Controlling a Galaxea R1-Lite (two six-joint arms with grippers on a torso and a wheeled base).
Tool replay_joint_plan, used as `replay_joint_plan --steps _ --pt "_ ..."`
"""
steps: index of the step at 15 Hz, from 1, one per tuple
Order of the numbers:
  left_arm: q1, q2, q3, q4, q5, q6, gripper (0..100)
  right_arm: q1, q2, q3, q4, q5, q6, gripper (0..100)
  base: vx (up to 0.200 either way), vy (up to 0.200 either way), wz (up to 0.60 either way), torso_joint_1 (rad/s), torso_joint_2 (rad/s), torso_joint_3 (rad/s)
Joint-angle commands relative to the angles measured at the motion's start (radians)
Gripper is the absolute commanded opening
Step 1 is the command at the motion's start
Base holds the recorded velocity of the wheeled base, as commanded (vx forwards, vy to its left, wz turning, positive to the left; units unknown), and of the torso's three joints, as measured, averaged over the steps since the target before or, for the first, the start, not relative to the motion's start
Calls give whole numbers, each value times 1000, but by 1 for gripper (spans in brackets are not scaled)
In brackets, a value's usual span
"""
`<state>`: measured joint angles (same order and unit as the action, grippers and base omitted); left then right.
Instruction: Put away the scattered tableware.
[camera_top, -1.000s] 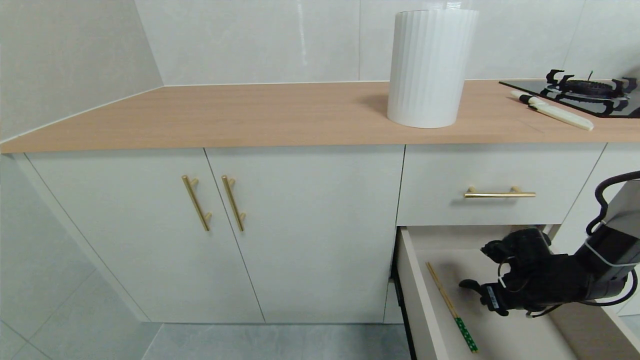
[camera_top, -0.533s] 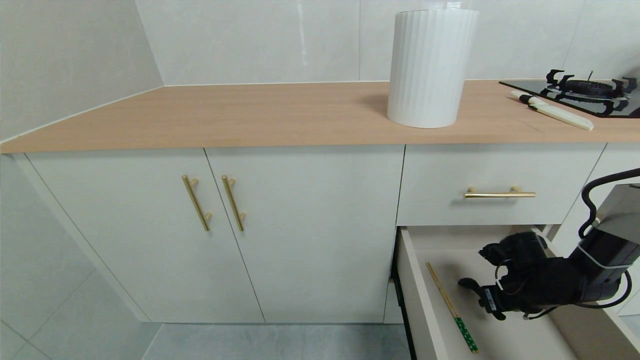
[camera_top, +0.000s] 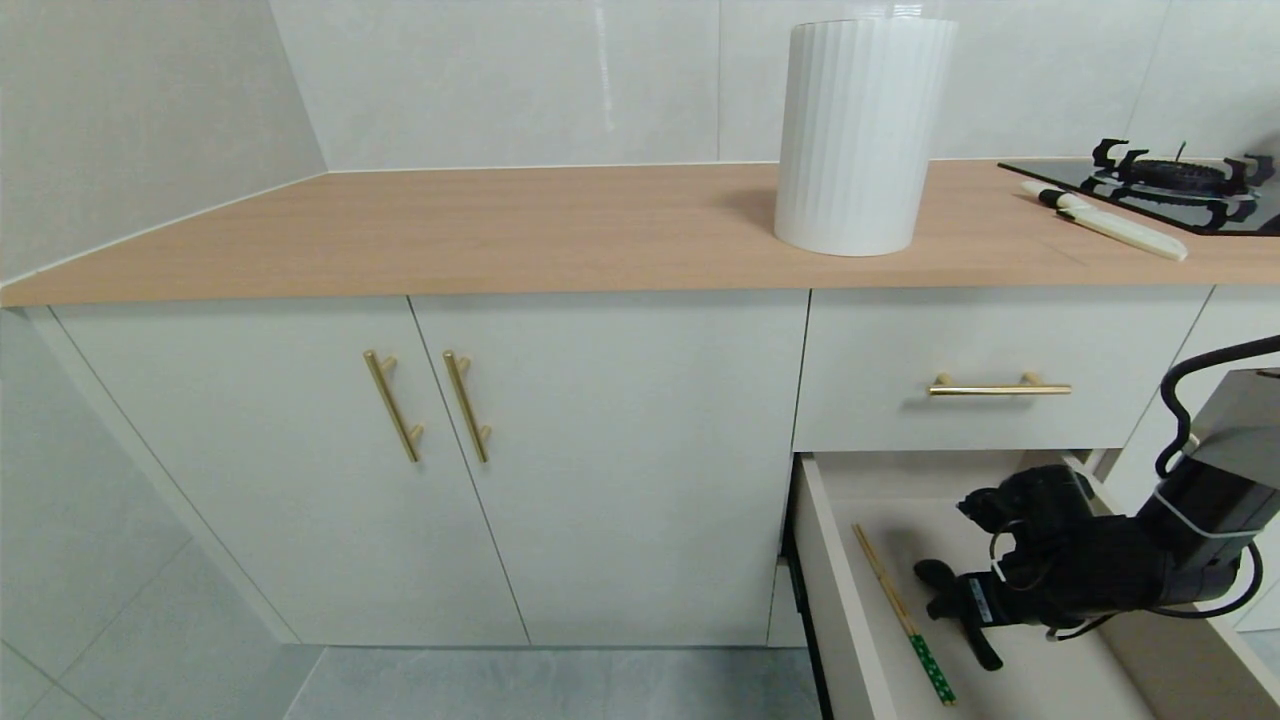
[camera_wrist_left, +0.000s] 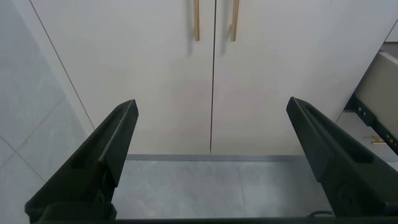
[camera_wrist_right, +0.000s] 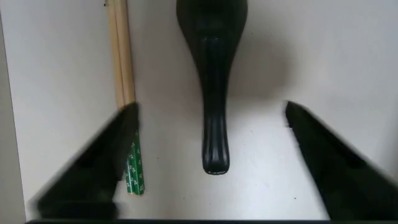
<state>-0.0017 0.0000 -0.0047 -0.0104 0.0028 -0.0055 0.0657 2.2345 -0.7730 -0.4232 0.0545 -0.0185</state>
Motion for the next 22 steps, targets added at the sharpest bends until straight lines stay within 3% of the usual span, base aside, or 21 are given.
replay_joint_plan --steps 1,6,13,14,15,19,22 --pt "0 0 0 0 0 -1 100 0 -22 3 0 1 9 100 0 0 0 0 0 0" --pt "0 0 0 0 0 -2 100 -3 -191 58 0 1 32 100 0 0 0 0 0 0" --pt "0 0 0 0 2 -1 100 34 -842 368 0 -62 34 100 0 0 0 0 0 0" --pt "0 0 0 0 0 -1 100 34 -846 373 0 -62 34 100 0 0 0 0 0 0" --pt "0 0 0 0 0 -1 100 35 -947 432 0 -125 26 100 0 0 0 0 0 0" --pt "0 0 0 0 -1 1 100 43 -1009 434 27 -128 25 100 0 0 0 0 0 0" --pt "0 0 0 0 -1 1 100 49 -1013 434 49 -128 26 100 -200 0 0 -1 -1 5"
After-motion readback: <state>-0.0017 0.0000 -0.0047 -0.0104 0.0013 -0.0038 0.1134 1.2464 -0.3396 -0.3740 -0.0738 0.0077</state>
